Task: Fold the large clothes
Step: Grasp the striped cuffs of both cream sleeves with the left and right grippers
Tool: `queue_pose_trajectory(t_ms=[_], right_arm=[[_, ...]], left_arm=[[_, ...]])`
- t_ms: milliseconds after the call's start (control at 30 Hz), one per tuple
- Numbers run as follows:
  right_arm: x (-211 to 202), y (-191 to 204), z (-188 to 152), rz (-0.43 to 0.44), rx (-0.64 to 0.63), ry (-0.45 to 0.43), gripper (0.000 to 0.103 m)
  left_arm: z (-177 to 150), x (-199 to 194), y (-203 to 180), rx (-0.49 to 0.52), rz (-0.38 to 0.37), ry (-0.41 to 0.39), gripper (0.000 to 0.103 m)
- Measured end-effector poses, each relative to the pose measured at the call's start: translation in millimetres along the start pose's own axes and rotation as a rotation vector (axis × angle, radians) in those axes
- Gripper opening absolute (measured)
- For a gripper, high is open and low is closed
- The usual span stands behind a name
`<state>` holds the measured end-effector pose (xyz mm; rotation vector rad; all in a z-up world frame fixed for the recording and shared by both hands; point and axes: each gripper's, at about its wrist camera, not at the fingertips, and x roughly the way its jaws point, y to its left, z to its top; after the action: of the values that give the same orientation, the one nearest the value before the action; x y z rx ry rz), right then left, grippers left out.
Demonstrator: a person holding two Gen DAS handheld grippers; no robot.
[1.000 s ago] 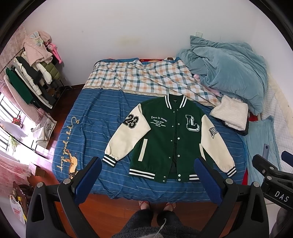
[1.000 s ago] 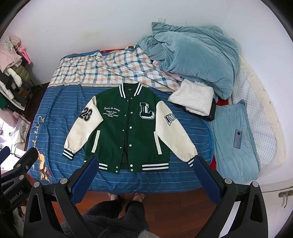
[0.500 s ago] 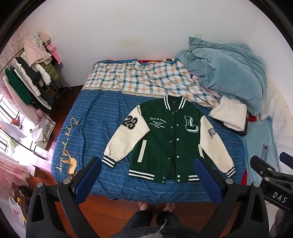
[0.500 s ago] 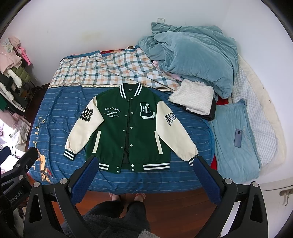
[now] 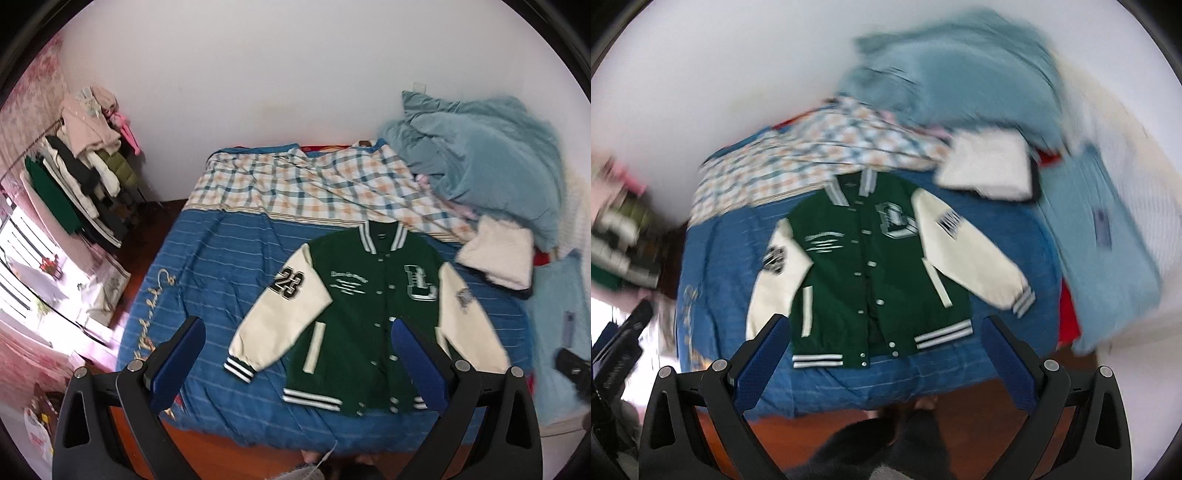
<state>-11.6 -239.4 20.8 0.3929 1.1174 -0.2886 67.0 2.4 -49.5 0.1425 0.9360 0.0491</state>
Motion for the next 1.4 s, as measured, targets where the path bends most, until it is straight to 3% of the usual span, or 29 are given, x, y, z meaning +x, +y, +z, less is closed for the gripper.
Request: queue_pose_trajectory(t_ms=[67, 100, 133, 233, 333, 533, 800, 900, 1000, 1067, 1100, 1133, 1267, 1400], right_arm=[[35, -32, -1, -0.011, 0.120, 0.029, 0.082], [55, -51, -2, -0.013, 0.178, 0.051, 0.065], [80, -71, -4, -0.022, 0.244, 0.094, 0.060], [147, -137, -14, -0.004, 0.435, 0.173, 0.060], [214, -204, -30, -0.018, 0.601, 0.202, 0.067], [365, -322, -64, 0.022, 0.870, 0.215, 0.069], [514, -402, -103, 0.084, 1.118, 0.224, 0.069], [535, -413, -106, 0.094, 1.140, 0.201, 0.076], [541, -419, -105, 0.068, 1.205, 0.183, 0.076], [535, -418, -101, 0.041, 1.231, 0.123, 0.055], [532, -418, -96, -0.001, 1.228, 0.098, 0.027], [528, -418, -93, -0.023, 1.224, 0.067, 0.020], [510, -413, -67, -0.090, 1.168, -0.026, 0.017], [468, -384, -17, -0.105, 1.009, -0.120, 0.016]], left_arm=[[-3, 34, -3, 0.021, 0.021, 0.020, 0.103], [-5, 49, -5, 0.027, 0.034, 0.034, 0.103], [-6, 67, -9, 0.029, 0.049, 0.056, 0.103], [-15, 123, -21, 0.025, 0.081, 0.145, 0.103], [-28, 176, -37, 0.012, 0.120, 0.221, 0.103], [-55, 274, -77, 0.036, 0.230, 0.366, 0.103], [-108, 390, -102, 0.054, 0.315, 0.541, 0.103], [-115, 417, -111, 0.046, 0.305, 0.548, 0.103], [-117, 441, -118, 0.021, 0.292, 0.561, 0.103], [-114, 454, -121, -0.001, 0.283, 0.559, 0.103], [-112, 457, -122, -0.009, 0.276, 0.552, 0.103], [-109, 460, -122, -0.018, 0.264, 0.542, 0.103], [-101, 469, -118, -0.016, 0.222, 0.500, 0.103], [-100, 470, -93, -0.045, 0.204, 0.482, 0.103]])
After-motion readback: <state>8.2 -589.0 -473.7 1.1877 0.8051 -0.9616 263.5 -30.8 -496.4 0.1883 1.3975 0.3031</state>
